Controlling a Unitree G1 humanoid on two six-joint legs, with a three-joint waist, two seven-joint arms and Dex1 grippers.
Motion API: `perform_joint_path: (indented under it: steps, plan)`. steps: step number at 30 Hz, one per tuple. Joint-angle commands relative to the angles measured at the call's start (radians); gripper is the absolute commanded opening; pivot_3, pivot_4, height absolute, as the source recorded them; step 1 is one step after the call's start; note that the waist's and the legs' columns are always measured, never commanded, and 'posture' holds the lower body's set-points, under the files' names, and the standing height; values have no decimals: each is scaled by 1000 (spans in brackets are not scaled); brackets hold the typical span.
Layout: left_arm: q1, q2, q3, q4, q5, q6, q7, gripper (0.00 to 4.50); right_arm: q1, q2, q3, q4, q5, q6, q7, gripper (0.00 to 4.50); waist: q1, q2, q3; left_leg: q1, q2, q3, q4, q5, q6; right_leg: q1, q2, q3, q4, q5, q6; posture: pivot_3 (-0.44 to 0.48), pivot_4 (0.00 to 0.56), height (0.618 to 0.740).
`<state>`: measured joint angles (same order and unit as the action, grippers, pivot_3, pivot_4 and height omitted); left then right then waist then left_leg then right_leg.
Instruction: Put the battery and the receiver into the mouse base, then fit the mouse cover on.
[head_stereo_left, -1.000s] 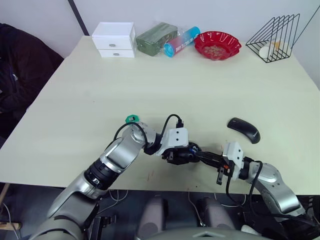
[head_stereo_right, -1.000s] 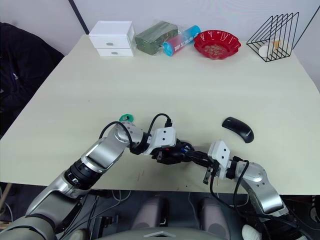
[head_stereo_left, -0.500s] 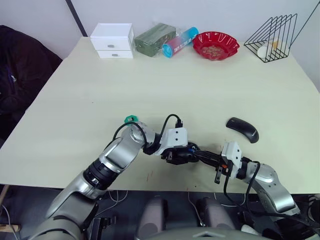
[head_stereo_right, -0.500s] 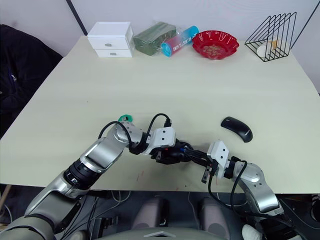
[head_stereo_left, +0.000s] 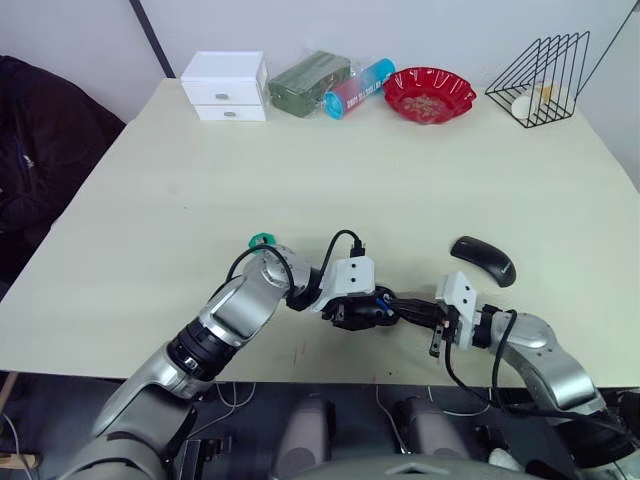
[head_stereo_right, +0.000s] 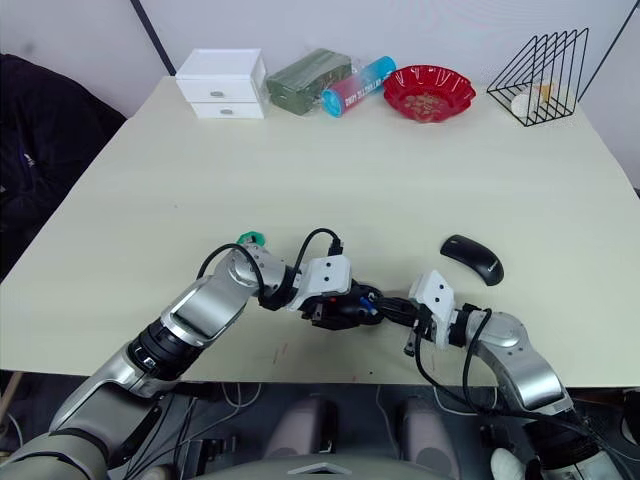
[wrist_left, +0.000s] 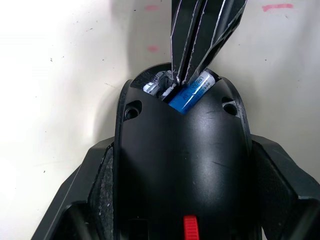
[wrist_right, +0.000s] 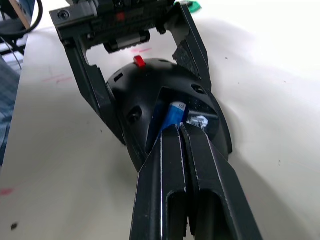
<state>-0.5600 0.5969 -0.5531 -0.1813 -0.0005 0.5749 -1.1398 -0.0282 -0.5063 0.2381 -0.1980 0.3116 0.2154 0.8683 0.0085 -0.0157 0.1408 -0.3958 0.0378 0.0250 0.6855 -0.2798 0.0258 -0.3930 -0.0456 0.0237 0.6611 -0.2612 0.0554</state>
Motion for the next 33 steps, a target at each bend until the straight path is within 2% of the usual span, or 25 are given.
perform_joint_path:
  steps: [1,6,11,16,17,19,20,21,23,24,25,28,32,33]
  plan:
    - [12,1,-19,25,21,9,7,2931,43,-42,4,-1,-44,-1,10,37,1,0,0,0,0,0,0,0,0,0,0,0,0,0,0,0,150,740]
    - [9,-4,-17,31,22,5,10,2931,62,-17,-115,-86,51,-113,10,37,3,0,0,-1,0,0,0,0,0,0,0,0,0,0,0,0,150,740]
    - [9,-5,-7,32,8,11,1,2931,129,-70,-235,-146,112,-140,39,37,4,1,1,-1,0,0,0,0,0,-1,0,0,-1,0,0,0,150,740]
    - [16,-5,-9,19,5,13,-2,2931,168,-161,-345,-148,275,-114,205,37,5,1,1,-1,0,0,0,0,0,0,0,0,-1,0,0,0,150,740]
    - [16,-6,-9,19,6,12,-1,2931,175,-179,-369,-140,308,-111,246,420,4,1,1,-1,0,0,0,0,0,0,0,0,-1,0,0,0,150,740]
    - [16,-5,-7,18,6,12,-1,2931,183,-202,-407,-122,350,-113,306,736,4,1,1,-1,0,0,0,0,0,0,0,0,0,0,0,0,150,740]
    - [13,-6,-6,20,7,12,0,2931,190,-222,-427,-100,356,-122,345,1218,4,1,1,-1,0,0,0,0,0,0,0,0,0,0,0,0,150,740]
    - [12,-6,-3,20,6,13,0,2931,196,-236,-447,-77,361,-128,370,1434,4,1,1,-1,0,0,0,0,0,0,0,0,-1,0,0,0,150,740]
    - [12,-8,3,18,2,13,3,2931,209,-253,-483,-40,369,-150,417,2205,5,1,1,-1,0,0,0,0,0,0,0,0,-1,0,0,0,150,740]
    - [12,-9,4,18,1,12,3,2931,210,-253,-492,-27,367,-160,434,2763,5,1,1,-1,0,0,0,0,0,0,0,0,-1,0,0,0,150,740]
    - [12,-9,5,17,1,13,3,2931,213,-257,-499,-15,365,-168,452,2885,5,1,1,-1,0,0,0,0,0,0,0,0,-1,0,0,0,150,740]
    - [7,-10,8,19,-2,17,2,2931,205,-253,-510,17,354,-187,474,4437,5,1,1,-1,0,0,0,0,0,0,0,1,-1,0,0,0,150,740]
    - [4,-11,17,22,-12,24,-2,2931,194,-244,-510,25,349,-192,479,4477,5,1,1,-1,0,0,0,0,0,0,0,1,-1,0,0,0,150,740]
    - [4,-12,18,24,-14,24,-1,3431,193,-241,-510,26,349,-192,477,4495,5,1,1,-1,0,0,0,0,0,0,0,1,-1,0,0,0,150,740]
